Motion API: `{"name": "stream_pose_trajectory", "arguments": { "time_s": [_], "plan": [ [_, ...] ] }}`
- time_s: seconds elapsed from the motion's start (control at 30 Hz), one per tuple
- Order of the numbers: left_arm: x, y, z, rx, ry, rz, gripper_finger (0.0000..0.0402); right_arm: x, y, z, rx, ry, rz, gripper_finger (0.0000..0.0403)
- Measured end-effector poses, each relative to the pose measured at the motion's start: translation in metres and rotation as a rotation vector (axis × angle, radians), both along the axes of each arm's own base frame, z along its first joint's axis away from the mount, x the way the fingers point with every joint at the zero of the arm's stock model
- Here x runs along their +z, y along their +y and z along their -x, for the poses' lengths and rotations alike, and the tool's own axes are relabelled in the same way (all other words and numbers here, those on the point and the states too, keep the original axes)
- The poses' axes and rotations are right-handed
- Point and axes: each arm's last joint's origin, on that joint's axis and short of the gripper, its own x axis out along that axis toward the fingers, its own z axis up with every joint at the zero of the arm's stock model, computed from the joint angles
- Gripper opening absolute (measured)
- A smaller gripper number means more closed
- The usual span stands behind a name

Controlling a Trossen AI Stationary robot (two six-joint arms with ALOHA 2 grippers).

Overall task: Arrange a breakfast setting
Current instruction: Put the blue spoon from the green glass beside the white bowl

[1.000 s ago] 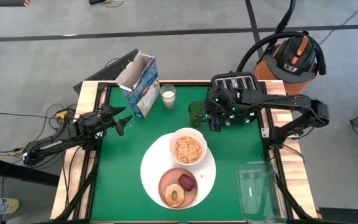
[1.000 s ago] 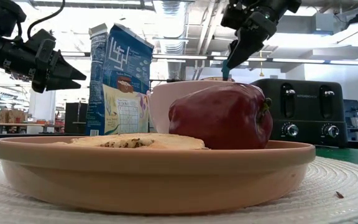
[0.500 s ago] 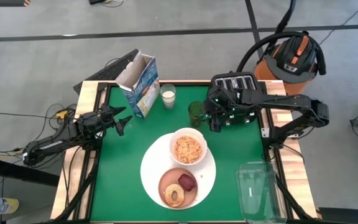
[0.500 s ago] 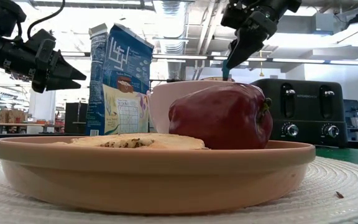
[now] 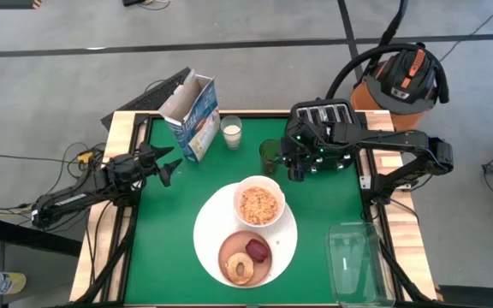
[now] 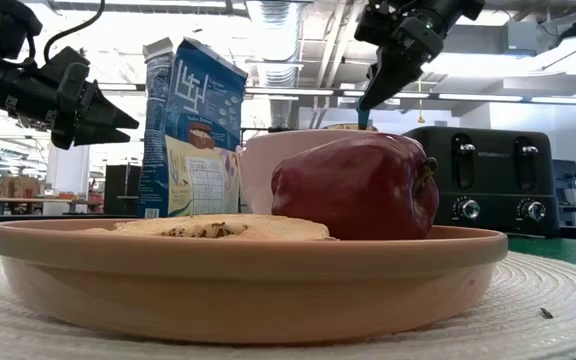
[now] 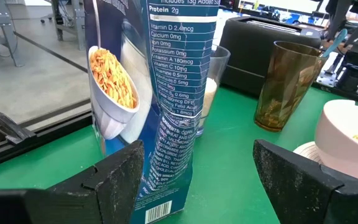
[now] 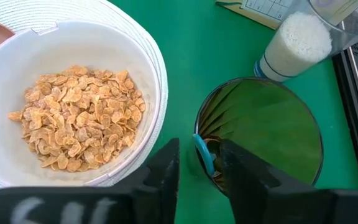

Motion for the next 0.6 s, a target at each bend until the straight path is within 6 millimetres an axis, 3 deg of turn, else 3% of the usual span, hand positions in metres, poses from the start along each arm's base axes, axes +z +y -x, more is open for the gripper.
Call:
{"name": "stream_pose_trajectory", "arguments": {
  "time_s": [0.6],
  "plan": [
    [0.0,0.0,0.0,0.0,0.0,0.0,0.0288,0.0001,-0.008,0.0019,-0.029,-0.001,0.005,0.0055]
  ]
}}
